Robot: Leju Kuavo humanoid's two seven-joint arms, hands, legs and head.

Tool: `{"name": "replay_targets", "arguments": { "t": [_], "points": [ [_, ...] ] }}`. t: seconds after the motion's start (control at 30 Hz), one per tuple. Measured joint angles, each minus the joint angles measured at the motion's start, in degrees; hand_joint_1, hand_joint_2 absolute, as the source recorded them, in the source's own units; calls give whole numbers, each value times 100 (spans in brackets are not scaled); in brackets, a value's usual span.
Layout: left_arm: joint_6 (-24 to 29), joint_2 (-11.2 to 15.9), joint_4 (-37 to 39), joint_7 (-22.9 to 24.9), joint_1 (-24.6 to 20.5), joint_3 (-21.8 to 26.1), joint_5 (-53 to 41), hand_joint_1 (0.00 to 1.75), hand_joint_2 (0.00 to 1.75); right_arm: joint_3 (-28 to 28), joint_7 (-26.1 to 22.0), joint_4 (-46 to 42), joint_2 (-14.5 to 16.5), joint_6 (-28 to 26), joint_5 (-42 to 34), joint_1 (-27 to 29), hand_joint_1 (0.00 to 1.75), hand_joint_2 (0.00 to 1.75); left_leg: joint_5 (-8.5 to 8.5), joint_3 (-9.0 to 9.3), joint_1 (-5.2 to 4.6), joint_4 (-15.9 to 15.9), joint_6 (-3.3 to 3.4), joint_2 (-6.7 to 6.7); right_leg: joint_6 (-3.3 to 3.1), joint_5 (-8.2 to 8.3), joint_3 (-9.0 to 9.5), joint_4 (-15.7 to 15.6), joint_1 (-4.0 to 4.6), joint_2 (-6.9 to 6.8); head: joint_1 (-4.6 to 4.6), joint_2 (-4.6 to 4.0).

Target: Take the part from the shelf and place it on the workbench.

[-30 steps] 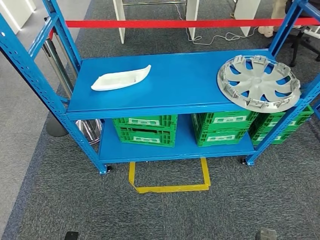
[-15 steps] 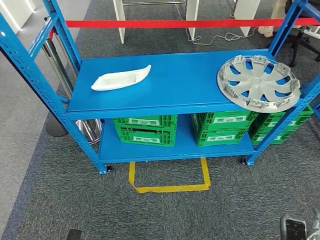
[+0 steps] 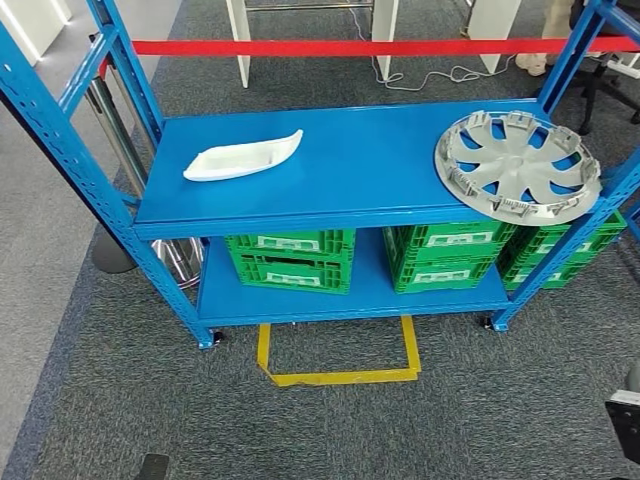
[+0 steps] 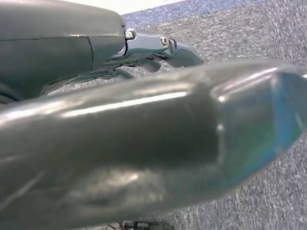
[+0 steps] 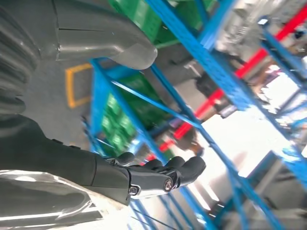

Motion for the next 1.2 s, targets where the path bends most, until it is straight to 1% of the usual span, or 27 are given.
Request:
{"name": "replay_targets", "arguments": {
  "t": [0.07, 0.17, 0.27, 0.33, 0.4, 0.73, 0.83, 0.9, 1.0, 1.03, 1.07, 1.2],
  "points": [
    [-33, -1, 12, -15, -20, 28, -52, 0, 0, 224, 106, -277, -277, -44, 79, -52, 0, 175, 0, -9, -2, 0, 1, 0, 3, 2, -1, 0, -1, 2, -1, 0],
    [-68, -6, 17, -32, -58, 43, -125, 0, 0, 565, 269, -552, -696, -52, 190, -309, 0, 175, 2, -13, -2, 2, 4, 0, 7, 5, -1, 1, -1, 2, 1, 0],
    [-93, -9, 21, -36, -81, 43, -185, 0, 0, 931, 430, -688, -1037, 12, 323, -668, 0, 175, 6, -12, -2, 5, 9, 0, 15, 10, -2, 1, -2, 0, 0, 0],
    [-105, -10, 24, -36, -90, 43, -213, 0, 0, 1136, 521, -731, -1210, 74, 399, -877, 0, 175, 9, -10, -2, 8, 12, 0, 19, 13, -4, 1, -2, -1, 0, 0],
    [-109, -11, 26, -36, -94, 43, -219, 0, 0, 1214, 556, -744, -1275, 103, 429, -956, 0, 175, 9, -10, -2, 8, 13, 0, 19, 14, -5, 1, -2, -1, 0, 0],
    [-109, -11, 27, -36, -97, 43, -226, 0, 0, 1272, 573, -750, -1319, 123, 449, -1018, 0, 175, 10, -10, -2, 9, 13, 0, 20, 14, -5, 1, -2, -1, 0, 0],
    [-117, -13, 29, -36, -105, 43, -256, 0, 0, 1486, 650, -764, -1476, 199, 522, -1245, 0, 175, 10, -10, -2, 10, 13, -1, 20, 15, -4, 2, -1, -2, 0, 0],
    [-138, -18, 30, -26, -121, 43, -299, 0, 0, 1916, 797, -763, -1702, 363, 670, -1668, 0, 175, 10, -11, -2, 11, 13, -1, 20, 15, -5, 2, -1, -2, 0, 0],
    [-183, -32, 30, 22, -155, 40, -403, 0, 0, 3190, 1219, -631, -2155, 898, 1102, -2894, 0, 175, 10, -16, -2, 15, 13, -1, 21, 15, -7, 3, -1, -2, 1, 0],
    [-195, -34, 30, 30, -161, 40, -430, 0, 0, 3529, 1327, -566, -2257, 1047, 1212, -3218, 0, 175, 10, -18, -2, 16, 14, -1, 22, 16, -8, 3, -1, -2, 1, 0],
    [-204, -35, 30, 34, -166, 39, -445, 0, 0, 3761, 1402, -502, -2318, 1149, 1283, -3427, 0, 175, 10, -18, -2, 16, 14, -1, 22, 16, -9, 3, -1, -2, 1, 0],
    [-232, -41, 30, 34, -174, 33, -491, 0, 0, 4395, 1595, -283, -2406, 1391, 1463, -3876, 0, 175, 10, -20, -2, 17, 14, -1, 23, 16, -11, 3, -1, -2, 0, 0]
  ]
}}
